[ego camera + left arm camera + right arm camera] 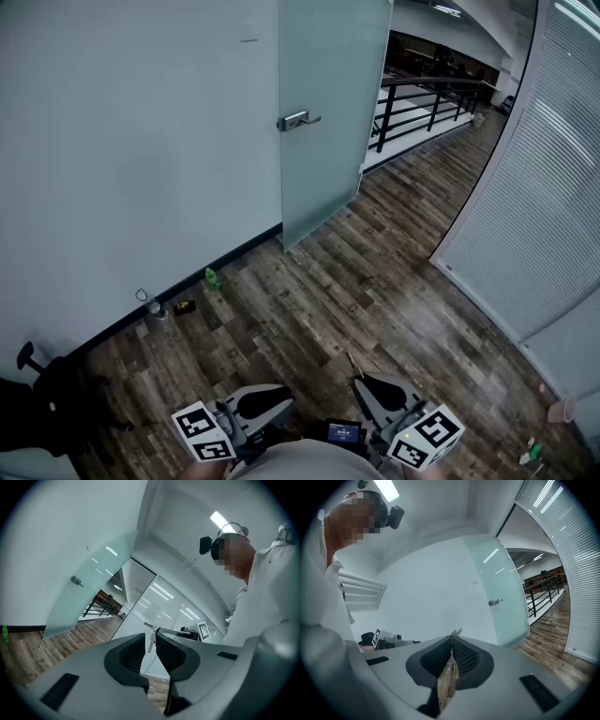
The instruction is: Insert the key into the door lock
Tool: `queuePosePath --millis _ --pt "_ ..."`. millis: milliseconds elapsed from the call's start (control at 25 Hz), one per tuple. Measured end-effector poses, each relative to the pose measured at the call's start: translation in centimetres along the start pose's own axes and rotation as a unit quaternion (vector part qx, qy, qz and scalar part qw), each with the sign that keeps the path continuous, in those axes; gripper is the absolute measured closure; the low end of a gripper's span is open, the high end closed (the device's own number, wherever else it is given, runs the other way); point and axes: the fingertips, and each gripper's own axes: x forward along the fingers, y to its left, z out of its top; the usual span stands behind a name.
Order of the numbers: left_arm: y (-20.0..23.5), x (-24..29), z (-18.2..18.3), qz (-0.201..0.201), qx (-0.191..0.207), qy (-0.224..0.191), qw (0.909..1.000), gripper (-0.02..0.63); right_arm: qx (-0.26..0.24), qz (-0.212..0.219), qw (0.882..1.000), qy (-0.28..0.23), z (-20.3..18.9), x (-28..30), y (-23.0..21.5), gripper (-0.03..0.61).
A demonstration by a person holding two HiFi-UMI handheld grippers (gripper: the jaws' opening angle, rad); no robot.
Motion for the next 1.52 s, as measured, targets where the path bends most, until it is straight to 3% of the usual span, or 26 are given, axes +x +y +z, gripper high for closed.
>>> queuePosePath --millis 520,840,1520 --pt "-0.3 -0.3 -0.3 -0.005 0.000 0.005 1.0000 0.531 0.018 -0.004 1.000 0.000 -0.7 0.0 0.1 0.560" --pt "0.3 -0.9 -0.1 -0.005 -0.004 0.004 1.0000 0.531 0.003 -0.034 0.999 -0.001 -0.3 1.1 -0.2 0.561" --pt "4.0 -7.3 0.2 -0.011 -0.025 0.012 0.9996 0.531 -0.001 -0.089 0.996 0.021 -2.0 5.5 2.0 0.561"
